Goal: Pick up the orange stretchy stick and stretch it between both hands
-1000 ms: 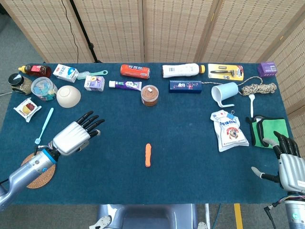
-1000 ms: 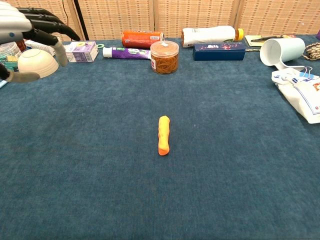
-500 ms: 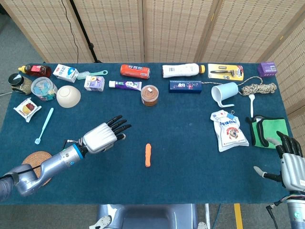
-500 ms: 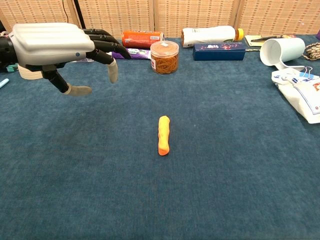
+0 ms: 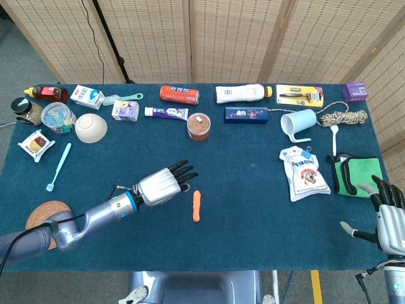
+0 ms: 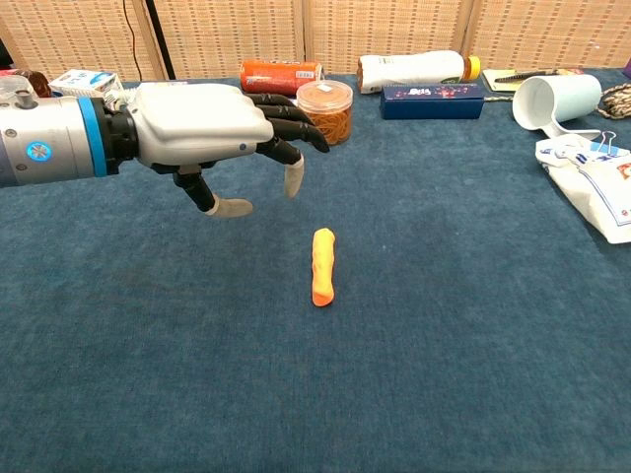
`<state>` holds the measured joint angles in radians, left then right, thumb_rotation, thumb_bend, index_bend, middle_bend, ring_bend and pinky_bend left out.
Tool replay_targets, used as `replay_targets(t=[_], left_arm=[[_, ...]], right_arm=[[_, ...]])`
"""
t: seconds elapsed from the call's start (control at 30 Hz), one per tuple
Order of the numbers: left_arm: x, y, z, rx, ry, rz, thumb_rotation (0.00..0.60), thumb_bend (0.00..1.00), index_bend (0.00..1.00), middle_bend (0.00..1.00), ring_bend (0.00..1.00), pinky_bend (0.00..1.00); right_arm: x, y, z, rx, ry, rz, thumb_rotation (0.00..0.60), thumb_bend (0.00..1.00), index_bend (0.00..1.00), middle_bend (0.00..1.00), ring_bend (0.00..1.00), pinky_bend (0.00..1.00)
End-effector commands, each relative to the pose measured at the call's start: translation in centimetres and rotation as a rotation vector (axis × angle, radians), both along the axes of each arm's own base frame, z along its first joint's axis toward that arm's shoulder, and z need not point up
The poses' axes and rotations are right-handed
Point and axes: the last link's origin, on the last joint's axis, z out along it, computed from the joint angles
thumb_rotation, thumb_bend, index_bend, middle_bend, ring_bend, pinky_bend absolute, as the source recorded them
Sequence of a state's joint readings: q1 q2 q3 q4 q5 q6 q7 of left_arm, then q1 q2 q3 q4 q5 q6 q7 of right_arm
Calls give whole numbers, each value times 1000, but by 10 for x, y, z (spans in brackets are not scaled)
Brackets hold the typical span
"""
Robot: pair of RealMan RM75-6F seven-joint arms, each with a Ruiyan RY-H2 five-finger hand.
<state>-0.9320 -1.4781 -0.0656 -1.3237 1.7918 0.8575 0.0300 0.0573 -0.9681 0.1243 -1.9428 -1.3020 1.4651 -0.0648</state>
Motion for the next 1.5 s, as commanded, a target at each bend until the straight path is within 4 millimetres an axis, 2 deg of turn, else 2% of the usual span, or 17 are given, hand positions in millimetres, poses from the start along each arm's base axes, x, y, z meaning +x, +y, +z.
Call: replay_targets(t=[0.03,0.6,1.03,1.5], left_arm=[[7,2,-12,-7,17,-12,600,353,394,122,34,0],[28,3,-51,-32,63,-31,600,353,394,122,31,0],[42,8,-67,-23,82,-35,600,353,394,122,31,0],[39,12,-73,-25,107,-21,600,353,409,122,30,0]], right_arm=[[-2,0,2,-5,0,-5,600,82,186,64,18,0],[-10,2,5,-8,-5,-13,600,83,185,60,18,0],[-19,6,10,-20,-5,-36,600,83,184,60,18,0],[-23,8,12,-29,-7,-51,600,83,183,60,18,0]])
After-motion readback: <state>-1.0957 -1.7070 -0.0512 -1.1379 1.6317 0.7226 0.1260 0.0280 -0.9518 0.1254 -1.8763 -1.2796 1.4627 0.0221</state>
